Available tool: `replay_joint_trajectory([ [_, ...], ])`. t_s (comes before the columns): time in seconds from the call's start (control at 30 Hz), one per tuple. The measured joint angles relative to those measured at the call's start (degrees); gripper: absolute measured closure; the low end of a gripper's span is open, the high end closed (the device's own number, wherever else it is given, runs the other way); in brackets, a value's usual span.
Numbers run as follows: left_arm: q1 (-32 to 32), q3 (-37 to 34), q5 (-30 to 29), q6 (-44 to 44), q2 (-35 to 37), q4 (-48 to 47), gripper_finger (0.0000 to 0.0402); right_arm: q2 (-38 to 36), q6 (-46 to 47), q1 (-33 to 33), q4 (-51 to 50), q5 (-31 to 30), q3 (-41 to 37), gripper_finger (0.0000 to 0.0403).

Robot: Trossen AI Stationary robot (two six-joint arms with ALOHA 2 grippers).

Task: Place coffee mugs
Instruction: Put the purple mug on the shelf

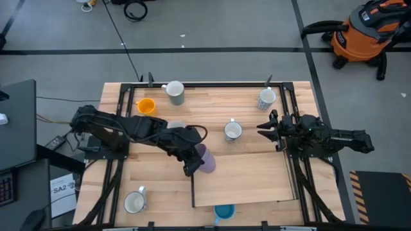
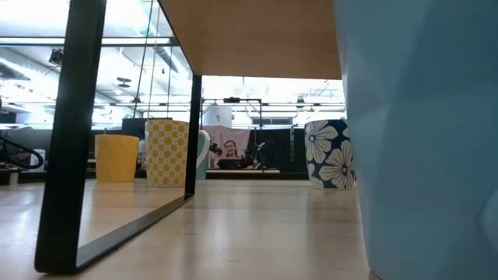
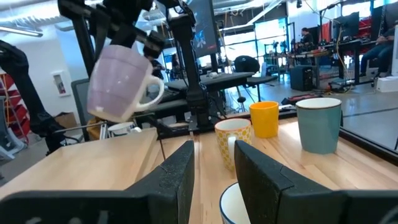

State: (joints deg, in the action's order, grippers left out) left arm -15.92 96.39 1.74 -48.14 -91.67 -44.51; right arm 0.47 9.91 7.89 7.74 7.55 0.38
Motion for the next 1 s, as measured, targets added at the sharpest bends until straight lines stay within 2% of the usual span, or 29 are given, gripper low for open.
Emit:
replay_joint_trajectory([
  [0.37, 0.0, 26.8, -1.6, 9.1, -16.5, -26.1, 0.0375, 0.0, 0.0, 0.0, 0.6, 0.0, 0.0, 0.0282],
  [0.5, -0.1, 33.2, -1.8, 10.6, -20.7, -30.4, 0.0375, 0.0, 0.0, 0.0, 0.6, 0.0, 0.0, 0.0282],
  [0.6, -0.4, 35.3, -1.8, 11.3, -22.8, -32.9, 0.0375, 0.0, 0.0, 0.0, 0.6, 0.0, 0.0, 0.0282],
  [1.0, -1.7, 35.5, -2.6, 11.3, -23.9, -34.7, 0.0375, 0.0, 0.0, 0.0, 0.6, 0.0, 0.0, 0.0282],
])
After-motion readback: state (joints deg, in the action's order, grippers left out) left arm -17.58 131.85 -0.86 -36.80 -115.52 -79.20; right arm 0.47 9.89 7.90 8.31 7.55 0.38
